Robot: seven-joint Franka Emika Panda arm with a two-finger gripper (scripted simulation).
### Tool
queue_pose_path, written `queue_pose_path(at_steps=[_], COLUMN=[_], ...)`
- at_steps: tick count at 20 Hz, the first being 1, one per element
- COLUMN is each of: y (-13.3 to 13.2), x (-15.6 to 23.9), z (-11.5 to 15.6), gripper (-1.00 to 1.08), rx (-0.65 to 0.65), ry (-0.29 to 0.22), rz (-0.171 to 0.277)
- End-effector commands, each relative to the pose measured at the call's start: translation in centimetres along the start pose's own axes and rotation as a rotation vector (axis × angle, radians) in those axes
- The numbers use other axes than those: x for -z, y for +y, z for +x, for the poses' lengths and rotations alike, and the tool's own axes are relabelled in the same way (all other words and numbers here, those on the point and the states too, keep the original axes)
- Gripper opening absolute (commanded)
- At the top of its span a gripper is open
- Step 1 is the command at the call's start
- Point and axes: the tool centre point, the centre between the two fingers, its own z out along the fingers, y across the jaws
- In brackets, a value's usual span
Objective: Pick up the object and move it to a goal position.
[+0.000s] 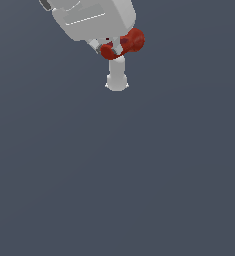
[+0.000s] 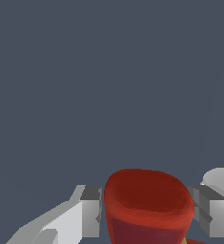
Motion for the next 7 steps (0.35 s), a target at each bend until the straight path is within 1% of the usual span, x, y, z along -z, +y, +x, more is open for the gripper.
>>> queue_pose_path(at_steps=[1, 7], y=[-0.08, -0.13], x=[0.93, 1.62], z=[-0.37, -0.59], gripper=[-1.0, -1.0], rx=[0.002, 0.002], ry=[0.001, 0.0], rz=[0.001, 0.002])
